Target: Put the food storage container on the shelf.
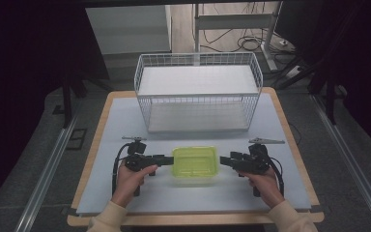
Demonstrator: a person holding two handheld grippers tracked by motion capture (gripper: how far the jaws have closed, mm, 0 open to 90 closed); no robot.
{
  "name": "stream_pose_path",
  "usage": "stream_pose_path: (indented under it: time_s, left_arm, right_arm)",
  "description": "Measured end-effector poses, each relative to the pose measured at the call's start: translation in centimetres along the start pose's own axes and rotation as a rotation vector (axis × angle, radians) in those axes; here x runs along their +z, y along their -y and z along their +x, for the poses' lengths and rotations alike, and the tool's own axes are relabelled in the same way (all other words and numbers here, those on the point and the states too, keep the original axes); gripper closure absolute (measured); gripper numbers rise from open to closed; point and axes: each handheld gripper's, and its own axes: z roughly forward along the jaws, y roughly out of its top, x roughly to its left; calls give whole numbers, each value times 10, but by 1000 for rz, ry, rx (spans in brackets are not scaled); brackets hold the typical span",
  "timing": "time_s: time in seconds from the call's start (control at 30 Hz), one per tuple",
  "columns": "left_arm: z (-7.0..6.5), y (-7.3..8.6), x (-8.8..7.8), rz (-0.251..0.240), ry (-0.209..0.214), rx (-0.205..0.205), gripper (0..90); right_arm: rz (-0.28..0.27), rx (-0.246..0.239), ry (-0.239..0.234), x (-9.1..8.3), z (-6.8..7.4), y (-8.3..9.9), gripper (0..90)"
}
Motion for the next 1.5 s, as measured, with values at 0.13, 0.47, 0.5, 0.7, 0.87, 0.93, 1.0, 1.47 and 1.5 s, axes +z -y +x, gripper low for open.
stream_pose_path:
  time_s: [0.13, 0.47, 0.5, 0.7, 0.87, 0.93, 1.0, 1.47, 1.5]
  left_arm:
    - [7, 0, 6, 9, -6, -21, 379]
    - [21, 4, 17, 35, 32, -84, 417]
    - [21, 4, 17, 35, 40, -91, 427]
    - [24, 5, 23, 52, 66, -108, 487]
    - [24, 6, 28, 68, 76, -104, 563]
    - [24, 6, 30, 72, 65, -104, 611]
    - [24, 7, 32, 77, 65, -100, 672]
    - [16, 11, 24, 26, 72, -74, 809]
    - [15, 11, 23, 24, 75, -74, 810]
  right_arm:
    - [19, 13, -4, 9, 0, -3, 334]
    - [83, 103, -32, 27, -7, -3, 393]
    - [90, 102, -36, 27, -7, -3, 406]
    - [123, 130, -63, 34, -10, 2, 494]
    - [139, 145, -81, 37, -12, 4, 579]
    - [147, 143, -86, 38, -12, 4, 623]
    - [149, 144, -97, 39, -11, 5, 678]
    - [124, 163, -114, 27, -6, -1, 802]
    - [121, 161, -116, 25, -5, -1, 803]
